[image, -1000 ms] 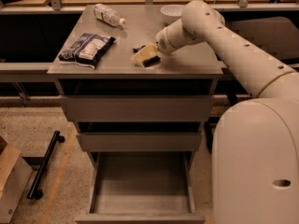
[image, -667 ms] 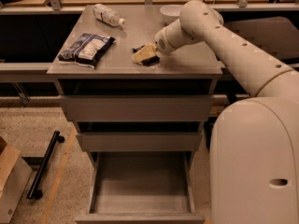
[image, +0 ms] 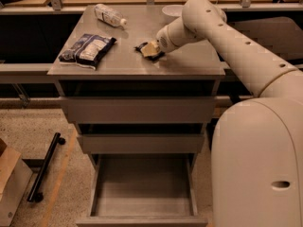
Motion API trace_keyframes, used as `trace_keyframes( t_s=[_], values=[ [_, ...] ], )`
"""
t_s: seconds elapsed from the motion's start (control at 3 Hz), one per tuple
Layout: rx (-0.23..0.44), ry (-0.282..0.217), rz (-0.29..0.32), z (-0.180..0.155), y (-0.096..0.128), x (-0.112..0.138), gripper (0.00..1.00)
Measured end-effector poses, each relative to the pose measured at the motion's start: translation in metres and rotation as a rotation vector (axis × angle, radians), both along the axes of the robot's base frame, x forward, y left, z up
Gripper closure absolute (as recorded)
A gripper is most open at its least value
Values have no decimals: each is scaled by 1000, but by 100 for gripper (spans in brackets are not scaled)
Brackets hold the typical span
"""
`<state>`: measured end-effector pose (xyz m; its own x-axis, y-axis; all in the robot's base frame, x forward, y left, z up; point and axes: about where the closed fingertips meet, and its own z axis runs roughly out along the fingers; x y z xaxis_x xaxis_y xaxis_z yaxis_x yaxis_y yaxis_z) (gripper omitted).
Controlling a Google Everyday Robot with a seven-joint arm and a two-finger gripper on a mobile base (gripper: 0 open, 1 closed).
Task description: Place rxbar blueberry into bottom drawer
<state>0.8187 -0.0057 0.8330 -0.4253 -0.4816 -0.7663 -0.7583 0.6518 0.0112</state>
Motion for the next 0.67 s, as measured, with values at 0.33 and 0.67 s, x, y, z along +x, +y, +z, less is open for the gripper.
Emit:
trace_keyframes(
  t_s=[0.33, 0.67],
  values=[
    [0, 0, 0, 3, 0, 0, 100],
    [0, 0, 0, 3, 0, 0, 100]
  ],
)
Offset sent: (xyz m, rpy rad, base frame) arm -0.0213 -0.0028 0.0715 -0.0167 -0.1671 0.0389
